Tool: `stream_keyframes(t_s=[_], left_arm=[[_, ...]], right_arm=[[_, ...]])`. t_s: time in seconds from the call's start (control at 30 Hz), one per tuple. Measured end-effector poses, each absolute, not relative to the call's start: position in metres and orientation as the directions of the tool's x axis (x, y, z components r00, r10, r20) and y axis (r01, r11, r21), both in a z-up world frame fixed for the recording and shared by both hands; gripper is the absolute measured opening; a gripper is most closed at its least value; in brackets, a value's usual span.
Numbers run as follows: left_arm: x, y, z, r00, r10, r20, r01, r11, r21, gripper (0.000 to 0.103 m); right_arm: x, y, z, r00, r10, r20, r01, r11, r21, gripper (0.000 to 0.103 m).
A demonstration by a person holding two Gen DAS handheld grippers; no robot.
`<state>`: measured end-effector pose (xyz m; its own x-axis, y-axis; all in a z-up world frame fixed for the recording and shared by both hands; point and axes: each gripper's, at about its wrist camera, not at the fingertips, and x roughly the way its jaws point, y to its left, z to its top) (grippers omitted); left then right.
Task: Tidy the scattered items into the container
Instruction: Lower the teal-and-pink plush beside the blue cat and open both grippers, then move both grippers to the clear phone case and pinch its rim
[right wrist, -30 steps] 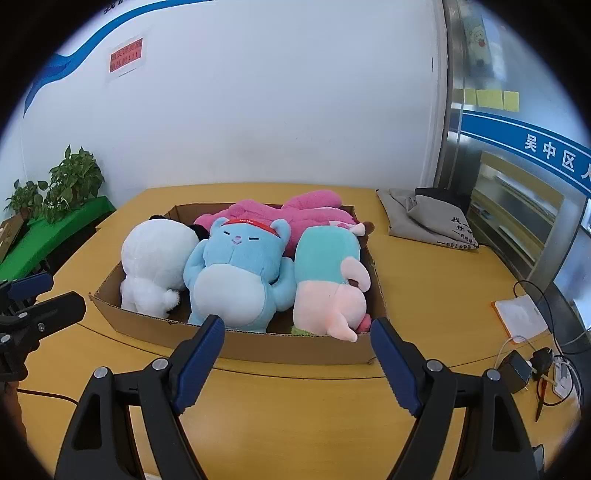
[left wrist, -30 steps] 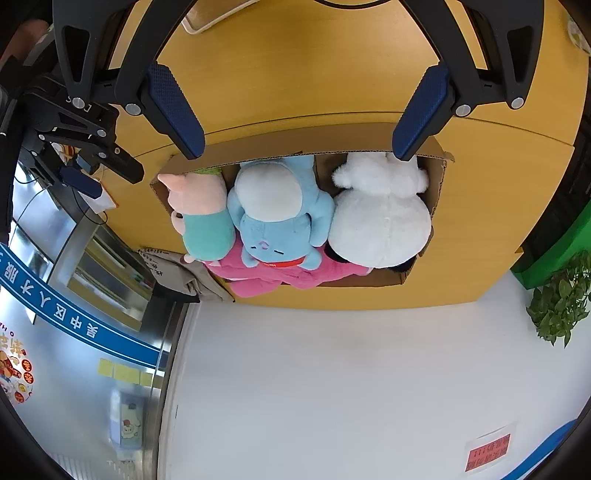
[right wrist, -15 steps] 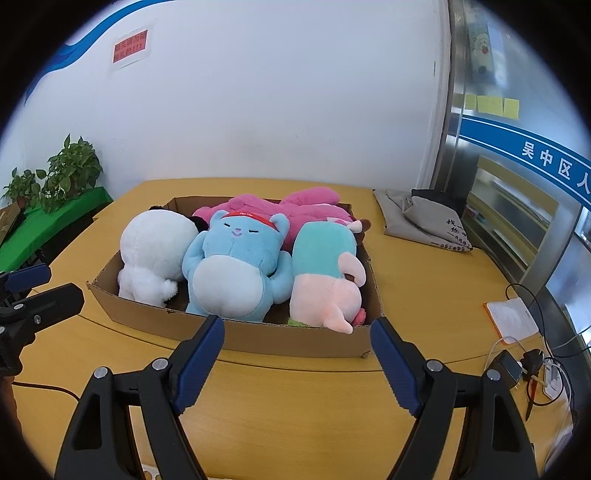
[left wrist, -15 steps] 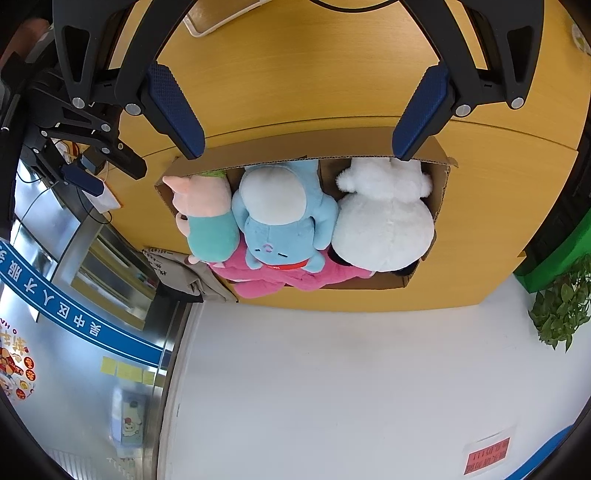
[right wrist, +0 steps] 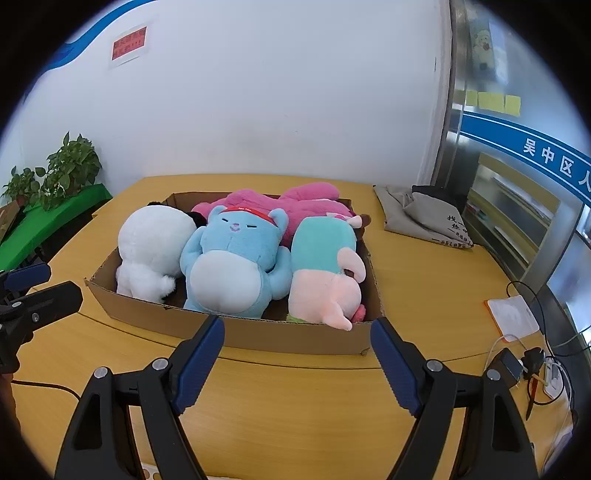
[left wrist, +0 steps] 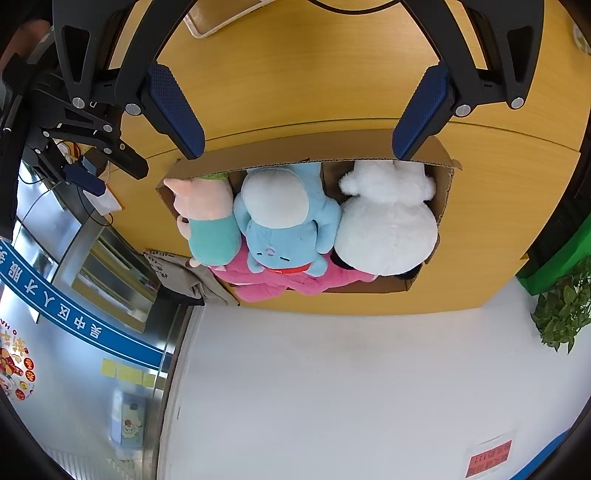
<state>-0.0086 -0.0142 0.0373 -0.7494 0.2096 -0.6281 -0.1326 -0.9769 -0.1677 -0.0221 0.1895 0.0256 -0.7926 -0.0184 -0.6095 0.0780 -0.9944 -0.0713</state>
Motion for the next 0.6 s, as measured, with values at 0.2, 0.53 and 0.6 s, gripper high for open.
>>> stream_keyframes(t_s=[0.2, 0.53, 0.6], left_arm=[[-0.003, -0.013, 0.035, -0.746, 0.208, -0.633, -0.133, -0.977, -0.165, 0.103], [0.010, -0.013, 0.026, -0.719, 0.227, -0.657, -0.135, -0.973, -0.189, 0.103], [0.016, -0.017, 0.020, -0.704, 0.228, -0.672, -0.127, -0.972, -0.197, 0.103]], right_arm=[[-0.021, 0.191, 0.025, -0.791, -0.018, -0.612, 0.077, -0.995, -0.069, 0.081], [-0.011, 0.194, 0.018, -0.783, -0.036, -0.621, 0.087, -0.995, -0.053, 0.081], [-0.006, 0.197, 0.012, -0.776, -0.039, -0.630, 0.089, -0.995, -0.048, 0.081]])
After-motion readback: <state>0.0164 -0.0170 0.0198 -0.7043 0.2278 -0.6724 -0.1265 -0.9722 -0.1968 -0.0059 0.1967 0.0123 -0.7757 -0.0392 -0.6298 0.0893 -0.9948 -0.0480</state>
